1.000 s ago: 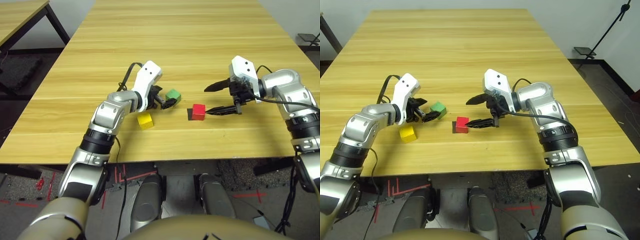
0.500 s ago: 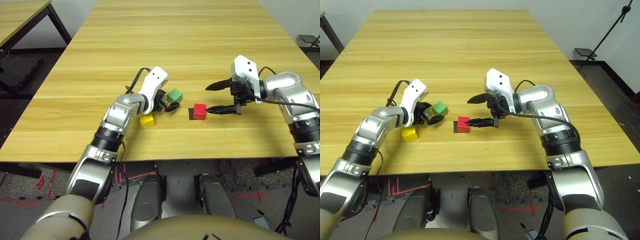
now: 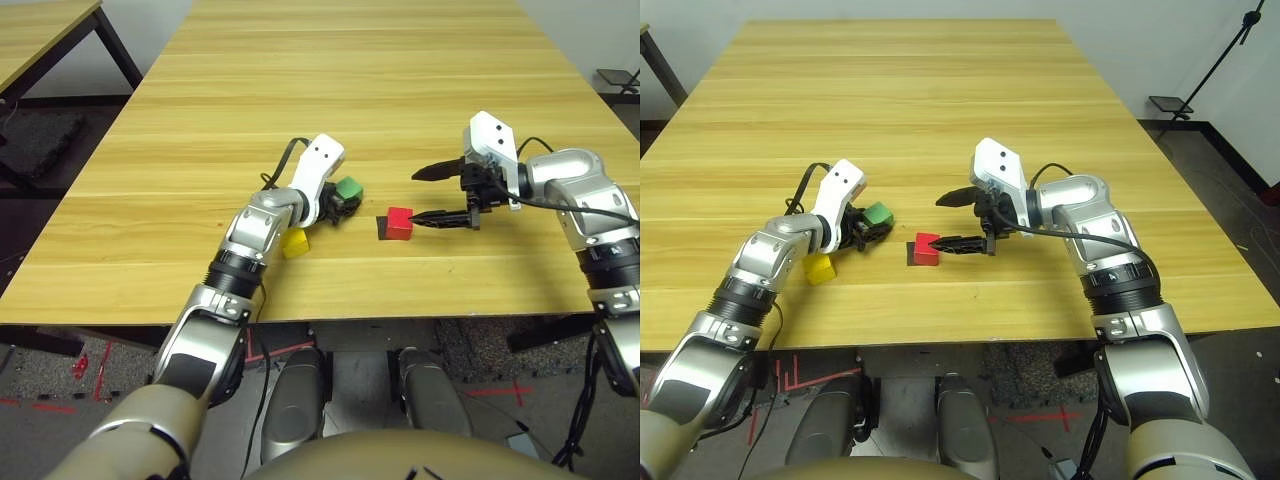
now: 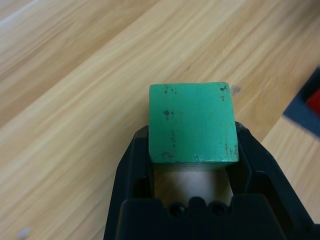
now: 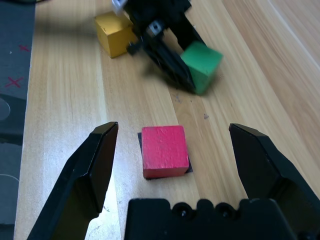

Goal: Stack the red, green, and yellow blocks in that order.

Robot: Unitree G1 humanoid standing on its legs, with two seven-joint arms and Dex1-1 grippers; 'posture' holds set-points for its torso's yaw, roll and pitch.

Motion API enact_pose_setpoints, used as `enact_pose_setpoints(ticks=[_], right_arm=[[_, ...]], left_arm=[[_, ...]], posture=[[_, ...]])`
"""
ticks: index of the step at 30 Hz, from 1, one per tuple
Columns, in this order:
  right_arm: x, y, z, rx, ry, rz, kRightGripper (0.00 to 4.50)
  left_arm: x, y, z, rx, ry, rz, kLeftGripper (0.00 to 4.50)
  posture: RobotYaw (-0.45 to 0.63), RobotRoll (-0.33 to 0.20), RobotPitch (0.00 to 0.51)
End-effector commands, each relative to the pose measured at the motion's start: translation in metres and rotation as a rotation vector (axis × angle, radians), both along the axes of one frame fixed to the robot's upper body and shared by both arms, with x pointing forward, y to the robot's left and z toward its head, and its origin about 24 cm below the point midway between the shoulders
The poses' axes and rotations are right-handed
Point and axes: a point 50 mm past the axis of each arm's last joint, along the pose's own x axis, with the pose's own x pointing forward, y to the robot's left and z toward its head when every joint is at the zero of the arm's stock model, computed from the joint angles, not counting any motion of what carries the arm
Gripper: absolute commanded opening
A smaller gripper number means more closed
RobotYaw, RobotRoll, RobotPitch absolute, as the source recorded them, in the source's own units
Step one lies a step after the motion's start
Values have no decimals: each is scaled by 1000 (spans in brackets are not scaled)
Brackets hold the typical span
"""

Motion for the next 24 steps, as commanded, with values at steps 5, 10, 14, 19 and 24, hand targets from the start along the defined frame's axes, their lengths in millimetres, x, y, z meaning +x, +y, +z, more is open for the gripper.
enact_pose_setpoints(ticks=[5,10,14,19,24], right_arm=[[-8,-28,-7,-16,27,-5,4500],[-15,-38,-9,-36,32,33,4500],[-17,-37,-7,-20,25,18,4500],[-23,-36,-7,-14,27,13,4500],[-30,-36,-7,-11,32,3,4500]], left_arm=[[-25,-47,67,-169,-61,-577,2094],[-37,-62,67,-186,20,-756,2094],[-34,-71,58,-176,27,-808,2094],[-20,-76,51,-111,-20,-815,2094],[-9,-79,49,-88,-50,-829,2094]], posture=[[156,-76,70],[125,-75,66],[90,-75,68],[62,-73,69],[34,-72,71]])
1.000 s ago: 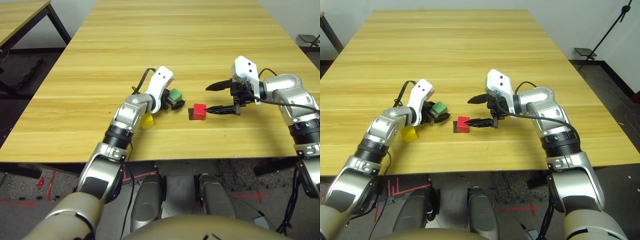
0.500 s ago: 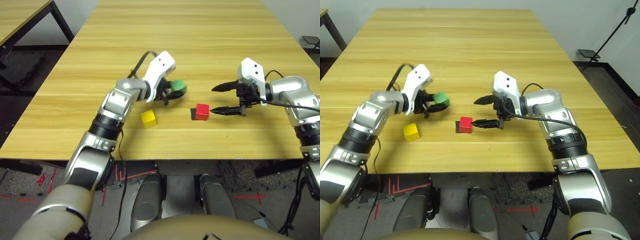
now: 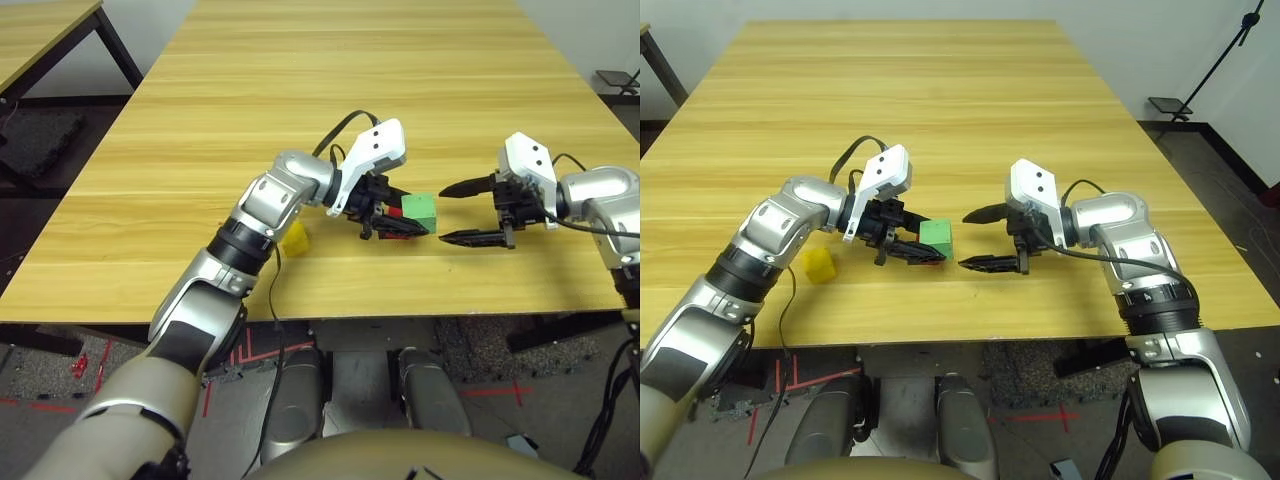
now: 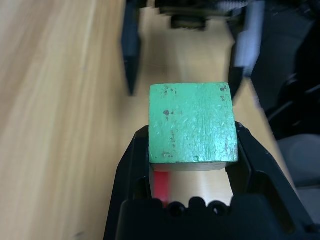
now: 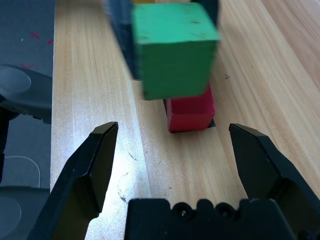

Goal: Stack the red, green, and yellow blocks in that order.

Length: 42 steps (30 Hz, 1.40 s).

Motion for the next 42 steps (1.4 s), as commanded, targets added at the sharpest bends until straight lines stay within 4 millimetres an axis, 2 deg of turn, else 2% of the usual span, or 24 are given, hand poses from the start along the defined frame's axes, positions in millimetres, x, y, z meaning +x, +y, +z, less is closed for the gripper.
enact_pose_setpoints(ticks=[1,11,28,42], right_arm=[[-5,-3,6,14,-12,-17,4500],[-11,-7,8,21,-10,-63,4500],[-15,-7,12,25,-7,-87,4500],[-10,-7,14,17,-9,-89,4500]], left_arm=[[7,-3,-2,31,-43,-28,2094],[16,-1,-17,70,-54,-54,2094],[27,8,-26,88,-80,-12,2094],[23,7,-31,69,-48,-34,2094]], posture=[[30,-72,72],[-9,-74,83],[-26,-87,92],[-7,-93,96]])
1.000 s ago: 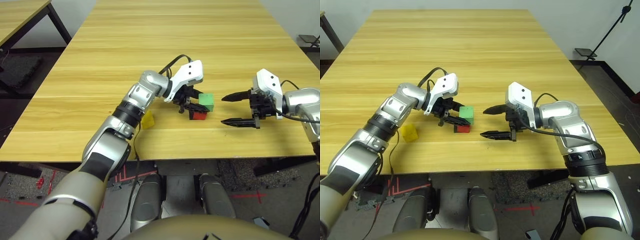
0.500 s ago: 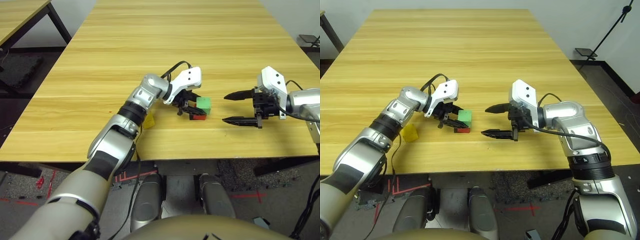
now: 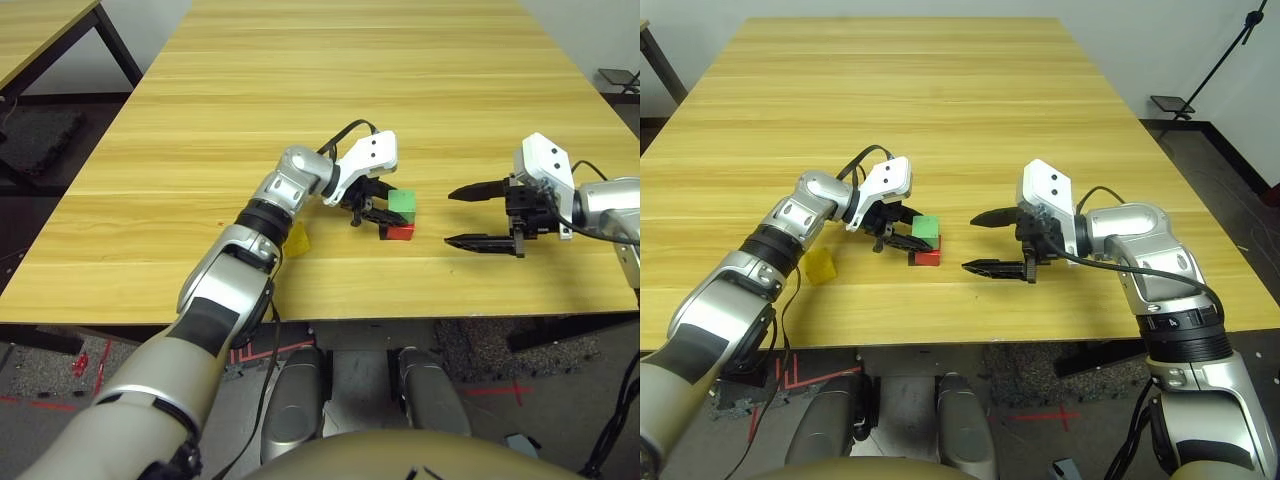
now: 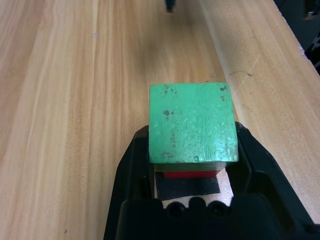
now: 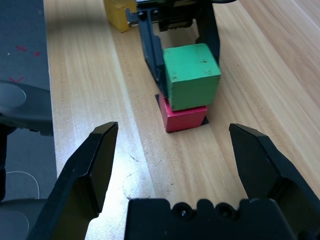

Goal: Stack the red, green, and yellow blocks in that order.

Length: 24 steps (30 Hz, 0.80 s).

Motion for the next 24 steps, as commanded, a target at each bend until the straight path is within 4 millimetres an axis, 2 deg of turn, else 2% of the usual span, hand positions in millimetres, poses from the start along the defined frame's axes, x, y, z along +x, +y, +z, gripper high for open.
enact_pose_setpoints(ticks=[1,5,9,12,16,19,24], right_arm=[[1,-1,2,-4,-3,2,4500],[2,0,2,-1,-2,-1,4500],[3,-1,0,1,-2,-7,4500],[3,-2,-1,2,-1,-12,4500],[3,-5,-1,-1,-1,-16,4500],[3,-7,-1,-3,-1,-19,4500],[7,-5,-1,3,-3,-14,4500]], left_arm=[[-2,-1,-3,-1,17,-3,2094],[-2,-1,-4,6,12,-1,2094],[-1,-1,-3,12,-1,3,3404],[-1,1,6,-1,-17,21,4477],[-6,17,31,-17,-42,96,4477],[-22,37,48,-3,-35,167,4477],[-54,79,47,84,5,334,4477]], posture=[[-7,-93,96],[-10,-93,98],[-6,-92,94],[4,-88,88],[14,-84,84],[38,-77,77],[66,-73,77]])
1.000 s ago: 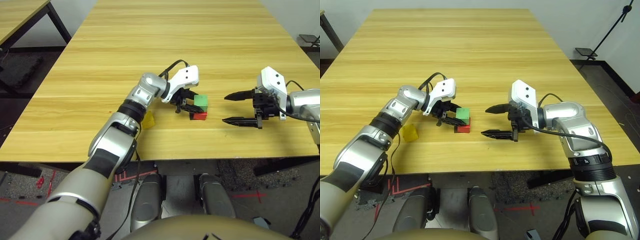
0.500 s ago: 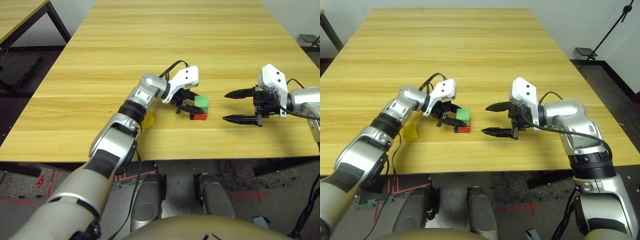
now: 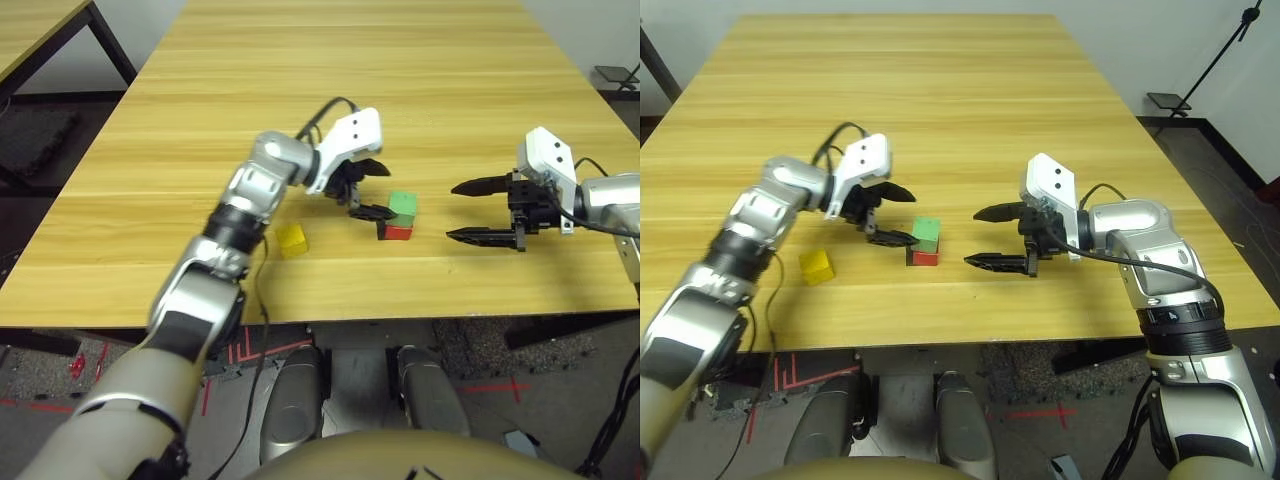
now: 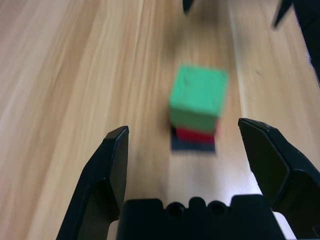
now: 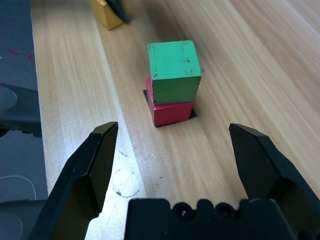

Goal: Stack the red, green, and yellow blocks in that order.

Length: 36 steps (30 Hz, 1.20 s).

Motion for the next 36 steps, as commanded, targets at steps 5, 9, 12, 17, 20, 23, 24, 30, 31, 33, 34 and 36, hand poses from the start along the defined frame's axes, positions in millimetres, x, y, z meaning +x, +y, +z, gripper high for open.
enact_pose_setpoints(ticks=[5,9,12,17,20,23,24,30,31,33,34,36], right_arm=[[6,3,-2,-4,4,22,4500],[10,7,-1,1,2,36,4500],[14,9,1,0,-3,47,4500],[16,11,2,1,-2,54,4500],[15,12,1,3,1,57,4500],[15,12,0,4,4,57,4500],[15,12,0,4,5,57,4500],[15,12,1,3,7,58,4500],[15,12,1,3,7,58,4500],[14,12,1,1,9,57,4500],[14,12,1,1,10,57,4500],[14,12,0,1,9,55,4500]], left_arm=[[-27,32,-19,1,71,213,4477],[-26,42,-34,40,52,270,4477],[-27,48,-43,67,58,285,4477],[-29,57,-54,96,67,299,4477],[-33,67,-63,126,103,302,4477],[-37,79,-70,170,119,306,4477],[-37,80,-71,162,122,314,4477],[-37,87,-77,165,117,328,4477],[-37,86,-78,155,111,327,4477],[-36,78,-77,111,112,334,4080],[-36,76,-77,99,114,333,3909],[-36,71,-76,82,117,329,3319]], posture=[[96,-77,75],[115,-84,71],[122,-88,71],[124,-92,71],[124,-93,73],[125,-94,74],[125,-94,74],[126,-97,75],[126,-98,74],[126,-98,74],[126,-98,74],[127,-96,72]])
